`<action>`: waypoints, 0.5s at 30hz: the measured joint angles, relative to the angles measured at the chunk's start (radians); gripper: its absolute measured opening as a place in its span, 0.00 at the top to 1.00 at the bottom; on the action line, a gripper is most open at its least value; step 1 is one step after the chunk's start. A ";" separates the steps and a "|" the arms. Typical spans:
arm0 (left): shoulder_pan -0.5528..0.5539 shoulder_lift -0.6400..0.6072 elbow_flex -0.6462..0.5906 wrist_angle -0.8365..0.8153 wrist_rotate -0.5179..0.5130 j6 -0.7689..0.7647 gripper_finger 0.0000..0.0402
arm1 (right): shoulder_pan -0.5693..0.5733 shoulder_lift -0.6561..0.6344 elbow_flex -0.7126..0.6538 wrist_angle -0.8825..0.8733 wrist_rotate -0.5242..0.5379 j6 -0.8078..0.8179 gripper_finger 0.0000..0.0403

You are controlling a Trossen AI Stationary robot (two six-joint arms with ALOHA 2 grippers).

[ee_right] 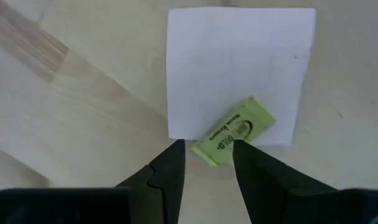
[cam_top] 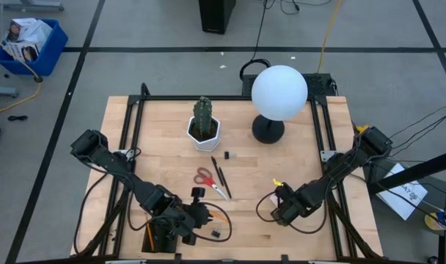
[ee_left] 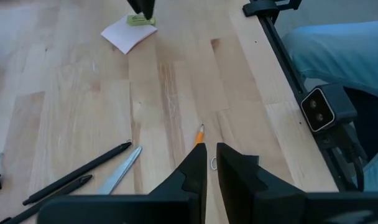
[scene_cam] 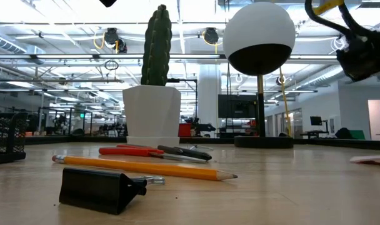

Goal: Pick and place office supplies into organizer
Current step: Put the eraser in the desk organizer

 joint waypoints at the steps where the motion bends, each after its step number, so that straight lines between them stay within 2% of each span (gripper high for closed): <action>1: 0.000 0.000 0.000 0.000 0.000 0.011 0.90 | 0.000 -0.011 0.000 -0.012 -0.001 0.016 0.68; 8: -0.002 0.000 -0.001 -0.007 0.000 0.028 0.90 | 0.006 -0.050 0.000 -0.096 -0.017 0.126 0.68; 15: -0.007 0.000 -0.050 0.028 0.000 0.019 0.90 | -0.004 -0.049 -0.052 0.005 0.004 0.161 0.68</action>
